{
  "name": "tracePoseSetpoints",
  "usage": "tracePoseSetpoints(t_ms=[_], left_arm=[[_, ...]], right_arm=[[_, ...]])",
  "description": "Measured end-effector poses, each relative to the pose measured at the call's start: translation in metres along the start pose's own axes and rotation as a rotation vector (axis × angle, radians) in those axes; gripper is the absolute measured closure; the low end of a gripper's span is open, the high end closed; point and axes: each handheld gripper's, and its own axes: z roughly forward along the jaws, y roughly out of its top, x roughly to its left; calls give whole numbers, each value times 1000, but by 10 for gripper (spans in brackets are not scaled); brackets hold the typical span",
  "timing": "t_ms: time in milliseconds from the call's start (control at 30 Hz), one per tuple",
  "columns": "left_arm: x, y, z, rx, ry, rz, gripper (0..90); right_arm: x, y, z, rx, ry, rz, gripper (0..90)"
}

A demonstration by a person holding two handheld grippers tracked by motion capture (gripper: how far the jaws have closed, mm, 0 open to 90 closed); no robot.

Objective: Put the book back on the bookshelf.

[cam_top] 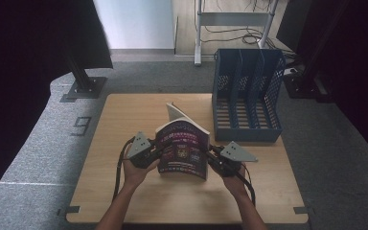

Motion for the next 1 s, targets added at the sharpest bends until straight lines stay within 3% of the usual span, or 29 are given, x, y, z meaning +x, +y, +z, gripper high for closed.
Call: tracePoseSetpoints(t_ms=[233, 467, 667, 1000], left_arm=[[8, -3, 0, 9, 13, -29, 579], [11, -4, 2, 10, 26, -49, 488], [16, -2, 0, -8, 24, -66, 442], [22, -4, 3, 7, 12, -104, 332]], right_arm=[[5, -3, -7, -14, 27, -14, 816], [7, -4, -11, -8, 38, -20, 815], [9, -5, -14, -3, 51, -32, 815], [10, -5, -16, 1, 65, -38, 815]])
